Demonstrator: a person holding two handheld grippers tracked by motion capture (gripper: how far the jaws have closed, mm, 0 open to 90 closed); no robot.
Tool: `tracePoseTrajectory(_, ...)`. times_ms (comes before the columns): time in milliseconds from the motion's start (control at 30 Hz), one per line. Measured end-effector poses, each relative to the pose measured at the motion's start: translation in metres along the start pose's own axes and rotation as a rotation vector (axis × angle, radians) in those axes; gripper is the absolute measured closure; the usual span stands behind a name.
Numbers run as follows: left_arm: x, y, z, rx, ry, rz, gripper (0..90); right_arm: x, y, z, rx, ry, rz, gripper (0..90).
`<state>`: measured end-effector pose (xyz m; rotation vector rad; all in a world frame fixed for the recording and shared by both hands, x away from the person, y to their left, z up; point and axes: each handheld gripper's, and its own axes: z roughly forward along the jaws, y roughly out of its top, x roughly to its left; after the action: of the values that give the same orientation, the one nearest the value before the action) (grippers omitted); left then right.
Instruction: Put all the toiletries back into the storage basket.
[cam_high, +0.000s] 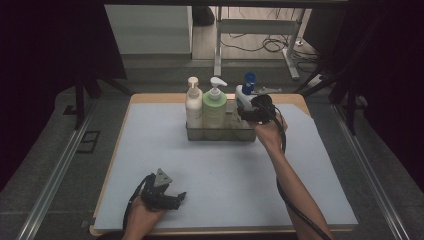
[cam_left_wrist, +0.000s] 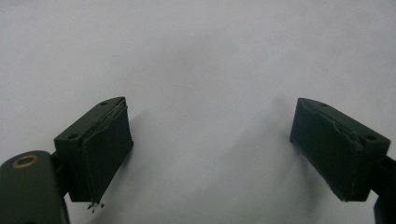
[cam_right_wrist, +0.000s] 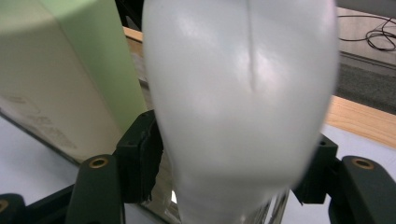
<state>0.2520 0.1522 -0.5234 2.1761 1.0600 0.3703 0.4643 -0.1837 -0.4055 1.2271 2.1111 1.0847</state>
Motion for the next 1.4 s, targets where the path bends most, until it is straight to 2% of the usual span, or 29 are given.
tracePoseTrajectory(233, 0.000, 0.000, 0.000, -0.001, -0.001, -0.002, 12.2, -0.003, -0.006, -0.012, -0.009, 0.024, -0.005, 37.9)
tracePoseTrajectory(333, 0.000, 0.000, 0.000, -0.001, 0.000, -0.001, 12.2, -0.005, -0.011, -0.018, 0.005, 0.035, -0.005, 42.0)
tracePoseTrajectory(633, 0.000, 0.000, 0.000, 0.000, 0.000, -0.001, 12.2, -0.007, -0.021, -0.033, 0.009, 0.062, -0.011, 47.1)
tracePoseTrajectory(833, 0.000, 0.000, 0.000, 0.000, 0.000, -0.001, 12.2, -0.012, -0.028, -0.043, 0.008, 0.071, -0.010, 56.1)
tracePoseTrajectory(1000, 0.000, 0.000, 0.000, 0.000, 0.000, -0.001, 12.2, -0.019, -0.034, -0.049, 0.015, 0.082, 0.011, 68.1)
tracePoseTrajectory(1033, 0.000, 0.000, 0.000, 0.000, 0.000, -0.001, 12.2, -0.023, -0.036, -0.051, 0.017, 0.083, 0.027, 72.6)
tracePoseTrajectory(1233, 0.000, 0.000, 0.000, 0.000, 0.000, -0.001, 12.2, -0.030, -0.039, -0.049, 0.029, 0.060, 0.036, 81.8)
tracePoseTrajectory(1400, 0.000, 0.000, 0.000, -0.001, 0.000, -0.001, 12.2, -0.035, -0.038, -0.037, 0.047, 0.034, 0.042, 89.2)
